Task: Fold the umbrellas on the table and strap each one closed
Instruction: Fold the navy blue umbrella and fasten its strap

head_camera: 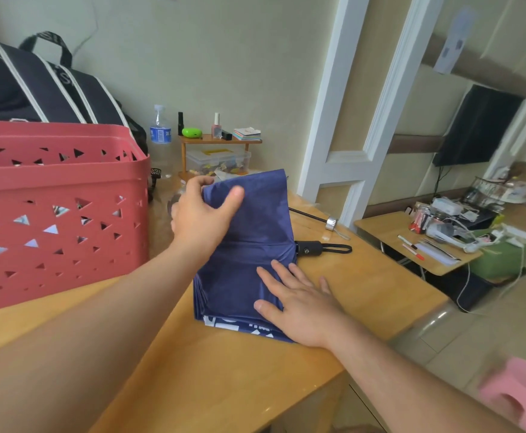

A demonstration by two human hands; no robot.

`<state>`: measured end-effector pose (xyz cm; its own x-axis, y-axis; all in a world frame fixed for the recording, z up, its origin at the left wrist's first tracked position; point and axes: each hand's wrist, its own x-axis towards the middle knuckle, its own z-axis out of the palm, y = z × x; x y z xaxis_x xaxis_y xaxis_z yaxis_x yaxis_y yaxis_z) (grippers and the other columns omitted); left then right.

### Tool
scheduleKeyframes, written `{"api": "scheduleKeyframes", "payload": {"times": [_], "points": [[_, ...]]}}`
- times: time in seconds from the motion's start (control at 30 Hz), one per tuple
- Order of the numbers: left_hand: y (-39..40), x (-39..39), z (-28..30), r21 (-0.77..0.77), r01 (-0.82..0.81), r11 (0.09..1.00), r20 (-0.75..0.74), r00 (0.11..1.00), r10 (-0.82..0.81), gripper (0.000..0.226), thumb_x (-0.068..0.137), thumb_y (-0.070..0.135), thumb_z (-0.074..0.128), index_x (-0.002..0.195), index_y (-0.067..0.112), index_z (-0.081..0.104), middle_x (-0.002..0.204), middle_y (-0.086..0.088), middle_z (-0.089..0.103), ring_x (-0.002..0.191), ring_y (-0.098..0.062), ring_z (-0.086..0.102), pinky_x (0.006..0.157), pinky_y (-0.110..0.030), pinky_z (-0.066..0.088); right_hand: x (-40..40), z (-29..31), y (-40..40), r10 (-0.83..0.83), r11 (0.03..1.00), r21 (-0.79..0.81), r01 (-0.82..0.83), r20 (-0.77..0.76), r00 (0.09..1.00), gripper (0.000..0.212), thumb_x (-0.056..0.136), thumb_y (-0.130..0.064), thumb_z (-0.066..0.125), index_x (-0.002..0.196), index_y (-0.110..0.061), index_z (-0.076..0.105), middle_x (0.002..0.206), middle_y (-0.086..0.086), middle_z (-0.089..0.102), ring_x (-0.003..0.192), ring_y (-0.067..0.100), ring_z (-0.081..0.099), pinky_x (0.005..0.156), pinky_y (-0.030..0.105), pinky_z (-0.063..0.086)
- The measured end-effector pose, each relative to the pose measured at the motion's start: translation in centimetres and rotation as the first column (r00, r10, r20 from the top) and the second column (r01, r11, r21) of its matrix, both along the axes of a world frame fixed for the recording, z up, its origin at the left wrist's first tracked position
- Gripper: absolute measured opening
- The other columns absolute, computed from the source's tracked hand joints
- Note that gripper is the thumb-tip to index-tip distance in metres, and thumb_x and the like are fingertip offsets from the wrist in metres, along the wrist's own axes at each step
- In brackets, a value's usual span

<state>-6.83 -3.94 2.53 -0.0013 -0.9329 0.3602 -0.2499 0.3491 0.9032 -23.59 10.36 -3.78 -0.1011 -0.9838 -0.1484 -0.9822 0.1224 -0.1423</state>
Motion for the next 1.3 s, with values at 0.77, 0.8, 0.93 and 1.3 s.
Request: {"api": "scheduleKeyframes", "payload": {"times": [0.77, 0.8, 0.93, 1.3], "points": [[1.1, 2.0, -3.7, -0.088, 0.081, 0.993, -0.314, 0.944, -0.104, 0.009, 0.093, 0.044, 0.072, 0.100, 0.041, 0.078, 0.088, 0.012, 0.074, 0.074, -0.013, 0.066, 0.074, -0.034, 0.057, -0.3, 0.2, 0.3, 0.017, 1.000, 0.006, -0.018, 0.029, 0.999, 0.068, 0.097, -0.080, 0.014, 0.159, -0.057, -0.001, 0.167, -0.027, -0.018, 0.156, 0.005, -0.021, 0.125, 0.063, -0.006], [1.3, 1.9, -3.5, -0.067, 0.087, 0.994, -0.343, 0.934, -0.105, 0.008, 0.096, 0.038, 0.073, 0.100, 0.037, 0.078, 0.085, 0.012, 0.073, 0.071, -0.012, 0.067, 0.067, -0.032, 0.058, -0.3, 0.2, 0.3, 0.018, 1.000, 0.011, -0.019, 0.025, 1.000, 0.068, 0.097, -0.080, 0.014, 0.159, -0.057, -0.001, 0.167, -0.027, -0.018, 0.156, 0.005, -0.021, 0.124, 0.063, -0.006], [3.0, 1.3, -3.8, 0.022, 0.214, 0.977, -0.455, 0.872, -0.181, 0.006, 0.102, 0.026, 0.067, 0.102, 0.028, 0.072, 0.099, -0.003, 0.078, 0.088, -0.020, 0.078, 0.073, -0.047, 0.065, -0.2, 0.4, 0.1, 0.016, 1.000, 0.012, -0.016, 0.037, 0.999, 0.068, 0.097, -0.080, 0.017, 0.159, -0.057, 0.001, 0.169, -0.025, -0.017, 0.156, 0.007, -0.019, 0.124, 0.064, -0.007], [3.7, 1.0, -3.3, 0.019, 0.263, 0.965, -0.469, 0.854, -0.224, 0.012, 0.102, 0.027, 0.067, 0.093, 0.035, 0.070, 0.096, 0.000, 0.075, 0.099, -0.035, 0.072, 0.088, -0.067, 0.057, 1.6, 3.9, -0.4, -0.094, 0.769, -0.622, 0.147, 0.118, 0.989, 0.055, 0.072, -0.069, 0.075, 0.090, -0.027, 0.044, 0.097, -0.013, 0.049, 0.090, 0.013, 0.049, 0.073, 0.035, 0.046]]}}
